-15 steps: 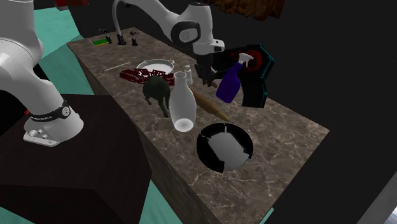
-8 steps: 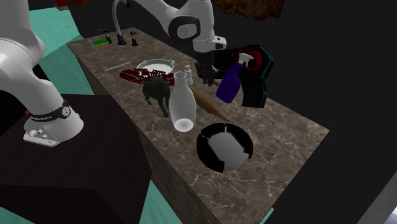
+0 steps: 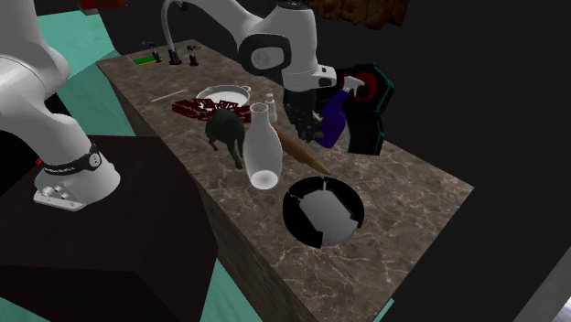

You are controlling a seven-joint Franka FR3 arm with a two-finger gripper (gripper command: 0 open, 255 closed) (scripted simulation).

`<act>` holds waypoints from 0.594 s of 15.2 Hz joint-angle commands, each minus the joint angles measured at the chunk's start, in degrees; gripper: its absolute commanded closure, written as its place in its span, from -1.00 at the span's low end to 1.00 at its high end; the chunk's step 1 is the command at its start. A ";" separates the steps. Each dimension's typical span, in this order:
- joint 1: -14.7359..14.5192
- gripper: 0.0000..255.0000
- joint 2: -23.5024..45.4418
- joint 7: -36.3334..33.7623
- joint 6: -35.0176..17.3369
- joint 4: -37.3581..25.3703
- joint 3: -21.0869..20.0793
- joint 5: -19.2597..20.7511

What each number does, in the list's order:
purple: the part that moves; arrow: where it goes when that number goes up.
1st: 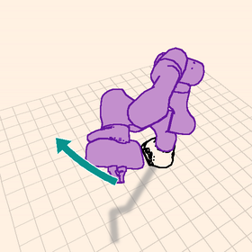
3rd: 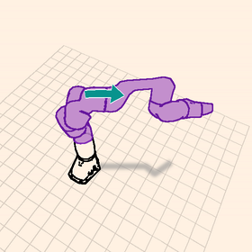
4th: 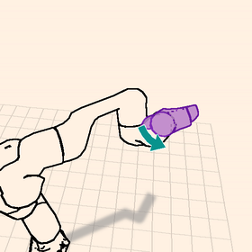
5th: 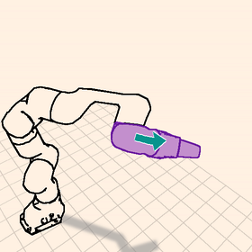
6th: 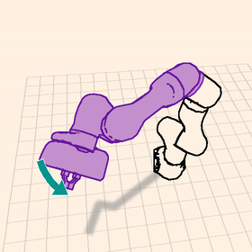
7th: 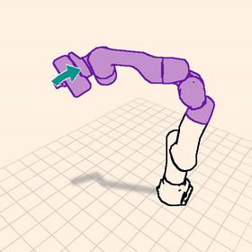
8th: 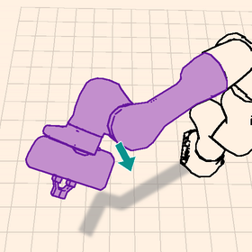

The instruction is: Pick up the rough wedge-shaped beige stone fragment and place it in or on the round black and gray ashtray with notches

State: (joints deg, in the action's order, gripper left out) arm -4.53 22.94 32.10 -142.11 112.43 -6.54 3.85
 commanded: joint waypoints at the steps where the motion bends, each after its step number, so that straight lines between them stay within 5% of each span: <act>1: 2.25 1.00 -0.27 3.18 -0.47 0.70 0.34 -0.75; 9: 10.39 1.00 0.97 14.62 1.02 -1.94 1.75 -3.36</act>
State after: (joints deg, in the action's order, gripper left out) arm 4.86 23.66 45.25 -141.43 111.04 -4.94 0.82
